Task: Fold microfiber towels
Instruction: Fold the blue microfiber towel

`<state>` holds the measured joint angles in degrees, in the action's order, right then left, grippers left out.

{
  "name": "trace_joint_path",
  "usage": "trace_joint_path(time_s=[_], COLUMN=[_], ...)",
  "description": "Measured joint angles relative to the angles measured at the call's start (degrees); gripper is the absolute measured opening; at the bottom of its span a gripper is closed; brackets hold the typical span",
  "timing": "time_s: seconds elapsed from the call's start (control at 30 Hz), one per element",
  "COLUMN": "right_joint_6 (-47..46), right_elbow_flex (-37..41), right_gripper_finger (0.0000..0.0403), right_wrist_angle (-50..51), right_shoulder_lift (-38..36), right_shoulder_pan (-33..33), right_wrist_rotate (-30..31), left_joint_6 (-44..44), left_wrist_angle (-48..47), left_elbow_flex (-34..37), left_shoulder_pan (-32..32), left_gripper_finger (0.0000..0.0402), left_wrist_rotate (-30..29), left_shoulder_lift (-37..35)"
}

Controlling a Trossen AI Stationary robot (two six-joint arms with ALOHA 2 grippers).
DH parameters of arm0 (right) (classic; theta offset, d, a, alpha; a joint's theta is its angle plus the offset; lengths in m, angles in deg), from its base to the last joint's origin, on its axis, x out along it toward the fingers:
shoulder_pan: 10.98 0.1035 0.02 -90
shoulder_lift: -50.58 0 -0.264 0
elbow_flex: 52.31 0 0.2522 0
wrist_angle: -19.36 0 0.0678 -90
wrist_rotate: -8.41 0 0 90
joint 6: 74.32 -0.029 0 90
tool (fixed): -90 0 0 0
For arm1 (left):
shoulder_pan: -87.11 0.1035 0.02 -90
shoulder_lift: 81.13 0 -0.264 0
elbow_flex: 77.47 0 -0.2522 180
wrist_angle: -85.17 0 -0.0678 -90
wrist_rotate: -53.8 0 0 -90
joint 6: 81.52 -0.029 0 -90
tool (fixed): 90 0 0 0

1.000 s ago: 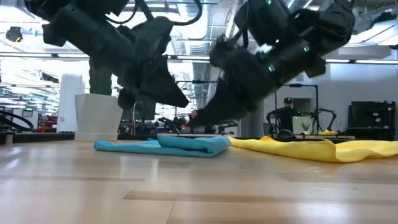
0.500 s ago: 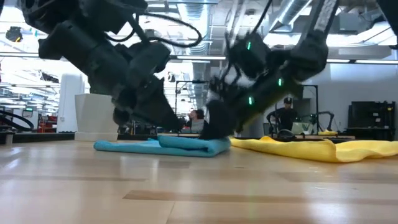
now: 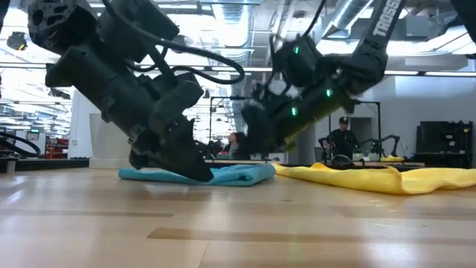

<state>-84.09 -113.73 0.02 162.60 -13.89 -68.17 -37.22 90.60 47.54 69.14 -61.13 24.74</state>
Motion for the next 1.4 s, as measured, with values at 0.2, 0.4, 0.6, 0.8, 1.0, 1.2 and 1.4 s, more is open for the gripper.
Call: trace_joint_path(time_s=[0.2, 0.4, 0.6, 0.8, 1.0, 1.2, 1.4], right_joint_6=[-0.27, -2.57, -11.1, -13.64, -12.5, -12.35, -12.29], right_elbow_flex=[-0.07, 1.36, 4.2, 4.07, 4.39, 4.35, 4.33], right_gripper_finger=[0.009, 0.009, 0.0077, 0.0065, 0.0063, 0.0063, 0.0063], right_wrist_angle=[0.09, -0.76, -4.85, -8.17, -6.07, -6.77, -8.05], right_shoulder_lift=[-2.98, -1.45, 3.76, 5.62, 2.74, 2.12, 2.06], right_shoulder_pan=[3.16, 10.97, 14.88, 15.21, 14.89, 14.27, 15.55], right_wrist_rotate=[-1.13, -1.92, 1.29, 1.01, 2.26, 2.83, 2.64], left_joint_6=[-0.26, -0.54, -1.42, 0.09, 0.68, 10.97, 34.35], left_wrist_angle=[-0.47, 0.05, 0.97, 0.35, -6.23, -29.27, -28.7], left_elbow_flex=[0.0, 0.07, 0.13, 0.25, 0.17, 2.23, 11.28], left_shoulder_pan=[0.02, 0.02, 0.12, 0.7, 2.01, -0.88, -6.55], left_gripper_finger=[0.0, 0.0, 0.0, 0.0, 0.0, 0.0, 0.0018], left_wrist_rotate=[-0.05, -0.05, -0.6, 1.59, 2.19, -11.05, -12.78], left_shoulder_lift=[0.01, 0.06, 0.18, -1.4, -15.85, -27.88, -27.42])
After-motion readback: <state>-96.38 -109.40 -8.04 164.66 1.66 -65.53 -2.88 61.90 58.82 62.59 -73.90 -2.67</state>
